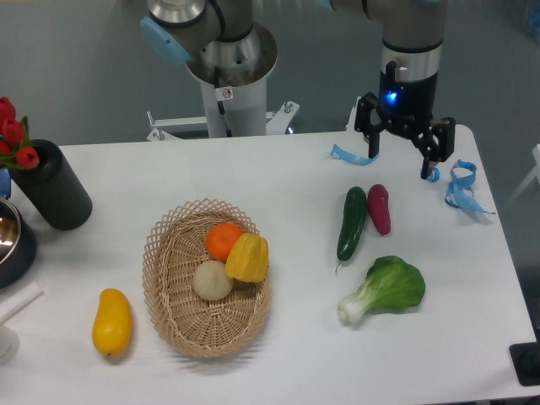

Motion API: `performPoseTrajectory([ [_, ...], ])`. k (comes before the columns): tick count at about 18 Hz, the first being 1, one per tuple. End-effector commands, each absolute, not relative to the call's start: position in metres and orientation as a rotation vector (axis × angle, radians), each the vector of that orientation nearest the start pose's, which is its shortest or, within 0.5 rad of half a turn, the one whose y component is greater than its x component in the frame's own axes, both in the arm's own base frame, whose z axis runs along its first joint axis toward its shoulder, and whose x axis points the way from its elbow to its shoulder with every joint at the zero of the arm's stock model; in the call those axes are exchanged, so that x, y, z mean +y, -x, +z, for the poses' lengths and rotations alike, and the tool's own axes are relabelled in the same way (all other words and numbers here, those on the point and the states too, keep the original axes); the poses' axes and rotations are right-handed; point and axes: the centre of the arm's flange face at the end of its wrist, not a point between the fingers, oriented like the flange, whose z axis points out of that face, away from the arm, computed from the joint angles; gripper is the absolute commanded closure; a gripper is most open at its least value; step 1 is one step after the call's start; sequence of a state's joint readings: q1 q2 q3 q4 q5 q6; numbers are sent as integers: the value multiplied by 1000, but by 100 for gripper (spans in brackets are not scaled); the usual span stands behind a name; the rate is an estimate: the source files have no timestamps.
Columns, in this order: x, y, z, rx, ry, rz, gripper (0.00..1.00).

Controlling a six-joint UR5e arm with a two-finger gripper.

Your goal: Pick up the yellow pepper from the basket

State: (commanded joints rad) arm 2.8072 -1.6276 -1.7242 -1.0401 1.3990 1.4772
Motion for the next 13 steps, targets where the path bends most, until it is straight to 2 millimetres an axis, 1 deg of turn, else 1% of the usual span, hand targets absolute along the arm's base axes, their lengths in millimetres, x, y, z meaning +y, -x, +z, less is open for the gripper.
performPoseTrajectory([
  [6, 320, 454, 441, 393, 2846, 425, 0],
  [10, 320, 452, 425, 387, 2856, 383, 0],
  [11, 320, 452, 423, 347, 2859, 375, 0],
  [13, 323, 452, 422, 203, 2845, 348, 0],
])
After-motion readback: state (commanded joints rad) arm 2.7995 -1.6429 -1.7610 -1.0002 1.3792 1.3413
